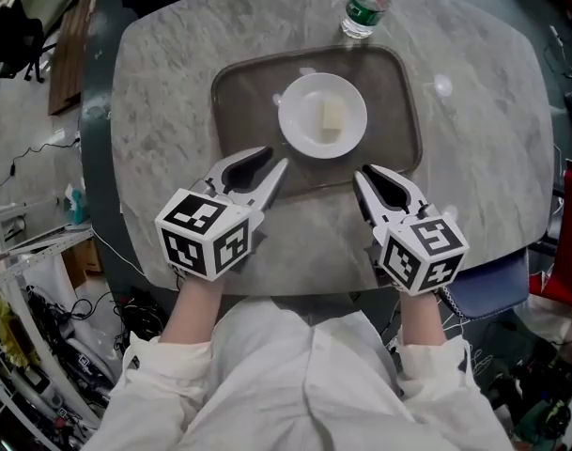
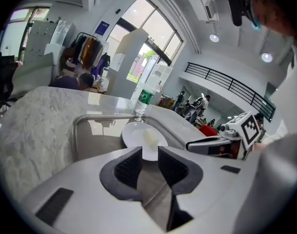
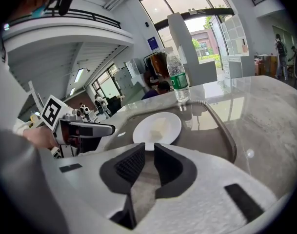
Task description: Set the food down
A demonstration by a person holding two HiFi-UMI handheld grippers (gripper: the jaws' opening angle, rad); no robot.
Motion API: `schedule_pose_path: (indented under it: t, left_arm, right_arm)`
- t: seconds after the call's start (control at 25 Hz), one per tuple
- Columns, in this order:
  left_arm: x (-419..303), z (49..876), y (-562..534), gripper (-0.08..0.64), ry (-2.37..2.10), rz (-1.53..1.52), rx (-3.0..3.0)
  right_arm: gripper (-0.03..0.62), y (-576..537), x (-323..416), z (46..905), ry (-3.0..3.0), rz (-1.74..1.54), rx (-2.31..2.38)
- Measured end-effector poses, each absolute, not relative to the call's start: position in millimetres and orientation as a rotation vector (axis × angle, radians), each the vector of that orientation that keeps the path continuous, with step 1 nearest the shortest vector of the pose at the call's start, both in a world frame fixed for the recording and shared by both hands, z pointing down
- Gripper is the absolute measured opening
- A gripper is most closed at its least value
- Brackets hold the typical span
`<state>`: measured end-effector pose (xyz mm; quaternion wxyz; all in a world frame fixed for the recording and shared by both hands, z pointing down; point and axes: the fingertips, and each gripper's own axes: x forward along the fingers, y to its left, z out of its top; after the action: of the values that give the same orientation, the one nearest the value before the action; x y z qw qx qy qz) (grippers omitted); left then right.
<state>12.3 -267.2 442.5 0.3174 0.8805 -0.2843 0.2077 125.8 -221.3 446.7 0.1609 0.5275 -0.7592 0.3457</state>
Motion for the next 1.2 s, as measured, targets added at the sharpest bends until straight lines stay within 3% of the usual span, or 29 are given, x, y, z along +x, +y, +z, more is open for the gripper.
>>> schedule_pose_path:
  t: [0.76, 1.2]
  left_arm:
    - [-27, 426, -127, 0.104, -0.881, 0.472, 2.296]
    - [16, 402, -82, 0.1, -0.718, 0.515, 2.486]
  right_arm:
    - [0.006, -116, 102, 412, -2.326, 0.846, 1.317]
    - [0.003, -84, 81, 406, -2.393, 0.796, 1.238]
